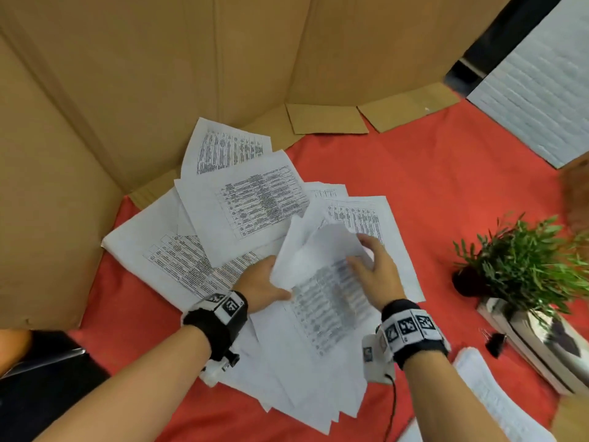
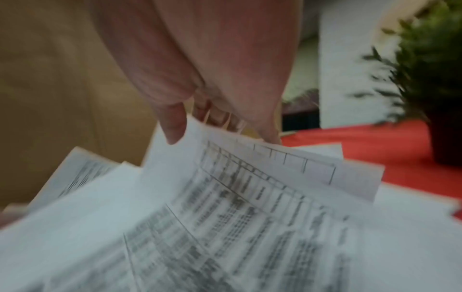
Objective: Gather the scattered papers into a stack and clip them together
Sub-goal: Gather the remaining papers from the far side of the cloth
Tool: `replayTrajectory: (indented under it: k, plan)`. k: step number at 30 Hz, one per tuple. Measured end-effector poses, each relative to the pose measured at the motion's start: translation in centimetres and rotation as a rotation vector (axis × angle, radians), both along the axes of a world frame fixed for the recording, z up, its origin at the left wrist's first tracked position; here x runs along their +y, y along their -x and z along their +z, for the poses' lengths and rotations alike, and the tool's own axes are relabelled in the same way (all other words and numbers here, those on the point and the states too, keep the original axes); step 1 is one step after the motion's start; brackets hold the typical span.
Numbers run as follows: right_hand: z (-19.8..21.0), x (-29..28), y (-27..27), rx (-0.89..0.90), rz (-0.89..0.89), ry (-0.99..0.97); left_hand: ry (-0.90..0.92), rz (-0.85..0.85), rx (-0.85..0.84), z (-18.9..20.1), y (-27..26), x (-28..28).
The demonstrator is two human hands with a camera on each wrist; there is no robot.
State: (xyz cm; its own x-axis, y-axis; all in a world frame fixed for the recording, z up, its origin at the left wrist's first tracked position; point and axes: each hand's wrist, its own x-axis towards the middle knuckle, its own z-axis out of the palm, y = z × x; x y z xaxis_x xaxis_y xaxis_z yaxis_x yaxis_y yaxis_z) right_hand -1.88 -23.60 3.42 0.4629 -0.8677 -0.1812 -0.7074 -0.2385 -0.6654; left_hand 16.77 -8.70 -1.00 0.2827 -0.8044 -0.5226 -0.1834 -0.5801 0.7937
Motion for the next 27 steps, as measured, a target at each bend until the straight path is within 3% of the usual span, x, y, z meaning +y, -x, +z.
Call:
replayTrajectory:
  k: [2,6,11,14,17,19,23,25,27]
  plan:
    - [-0.5,-0.9,0.6,-0.048,-0.205,-0.026,-0.048,-0.017,-0.068,-0.6,0.1,-0.1]
    - [-2.4,-5.3,4.2,0.293,-0.511,-0.009,0.005,0.081,-0.033,-1.4,-1.8,0.6]
    - [-4.0,-8.5,5.3,0.421,-0.529,-0.224,0.050,0.371,-0.098,-1.6,-5.3,1.7]
    - [-6.6,-10.4,5.5,0.476,-0.500,-0.294,-0.003,0.435,-0.047,-1.8,-6.4,1.9]
    - [-5.1,-9.1,3.6,0.650,-0.497,-0.284,-0.002,0.514,0.065,-2.0,-6.8,1.7]
    - [-5.1,-8.5,3.0,0.597,-0.476,-0.309,-0.006,0.540,0.106,-1.7,-7.0,1.4]
    - [-4.9,-8.5,3.0,0.255,-0.461,-0.451,-0.033,0.540,0.183,-1.3,-7.5,1.1]
    - [-4.1,-7.9,2.9,0.309,-0.425,-0.476,-0.080,0.513,0.223,-1.4,-7.8,1.2]
    - [-4.0,-7.7,2.9,0.515,-0.457,-0.306,-0.121,0.473,0.245,-1.3,-8.0,1.3]
